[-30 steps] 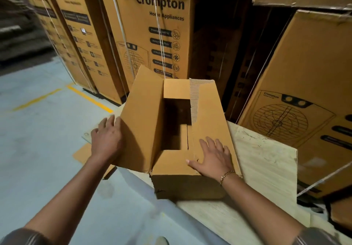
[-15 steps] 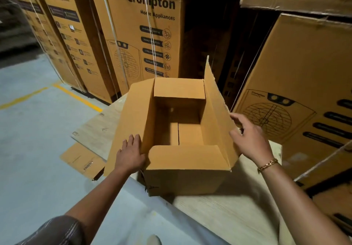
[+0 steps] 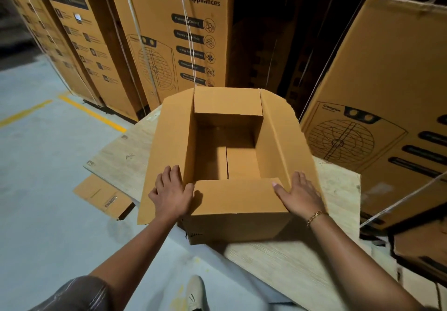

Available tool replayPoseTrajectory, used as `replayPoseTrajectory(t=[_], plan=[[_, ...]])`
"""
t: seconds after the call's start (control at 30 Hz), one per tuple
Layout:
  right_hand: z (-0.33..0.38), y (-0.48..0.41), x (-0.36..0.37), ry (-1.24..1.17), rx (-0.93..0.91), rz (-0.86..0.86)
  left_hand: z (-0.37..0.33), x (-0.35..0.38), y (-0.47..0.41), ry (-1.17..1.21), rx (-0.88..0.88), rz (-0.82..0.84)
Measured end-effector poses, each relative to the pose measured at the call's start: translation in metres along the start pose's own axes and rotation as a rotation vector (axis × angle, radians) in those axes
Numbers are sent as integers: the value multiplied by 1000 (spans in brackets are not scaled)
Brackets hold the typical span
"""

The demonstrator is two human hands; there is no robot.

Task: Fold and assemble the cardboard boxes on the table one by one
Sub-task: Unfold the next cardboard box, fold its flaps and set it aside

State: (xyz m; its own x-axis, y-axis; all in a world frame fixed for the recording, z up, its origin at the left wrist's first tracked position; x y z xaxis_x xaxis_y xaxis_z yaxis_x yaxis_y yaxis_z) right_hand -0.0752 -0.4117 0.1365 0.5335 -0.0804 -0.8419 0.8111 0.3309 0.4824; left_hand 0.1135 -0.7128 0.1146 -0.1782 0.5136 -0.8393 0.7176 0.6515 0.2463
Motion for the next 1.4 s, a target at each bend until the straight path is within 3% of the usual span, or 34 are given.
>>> replayPoseTrajectory(t=[0.1,0.27,0.37,0.53,0.63,0.73,0.83,0.93,1.2,1.4], plan=[[13,-15,-3,-41,-23,-29,-1,2,-2,34,-3,30],[37,-28,-12,498,-203,-149,-1,2,0,17,6,0],[64,-37,-3,583,-264,-54,-3,3,-1,24,-7,6],[83,-49,-14,509,-190,131,2,4,-7,117,-29,151],[84,-47,-62,119,-183,113,1,-5,-7,312,-51,244],[80,-24,-103,-243,-321,363,-2,-9,2,469,-60,298],[73,23,-111,-162,-449,706,6,-4,-1,519,-35,325],[61,54,-84,73,-479,872,8,4,-14,278,-6,328],[27,60,1,416,-341,474,2,2,0,-62,6,136],[30,68,39,408,-357,-46,-1,4,6,-145,-5,71]])
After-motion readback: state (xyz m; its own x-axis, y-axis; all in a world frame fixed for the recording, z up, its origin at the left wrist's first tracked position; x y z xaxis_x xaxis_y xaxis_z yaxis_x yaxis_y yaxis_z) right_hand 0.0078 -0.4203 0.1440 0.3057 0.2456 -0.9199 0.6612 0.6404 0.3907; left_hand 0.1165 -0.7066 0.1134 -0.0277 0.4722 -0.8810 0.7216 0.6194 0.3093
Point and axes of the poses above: each hand's wrist, its own y-axis away from the middle knuckle, its own x-axis out of the palm, z = x × y, the point moved 6 cm from there along -y, towards the middle knuckle, and after that the axes turned 11 degrees about z, right-handed, at the moved point
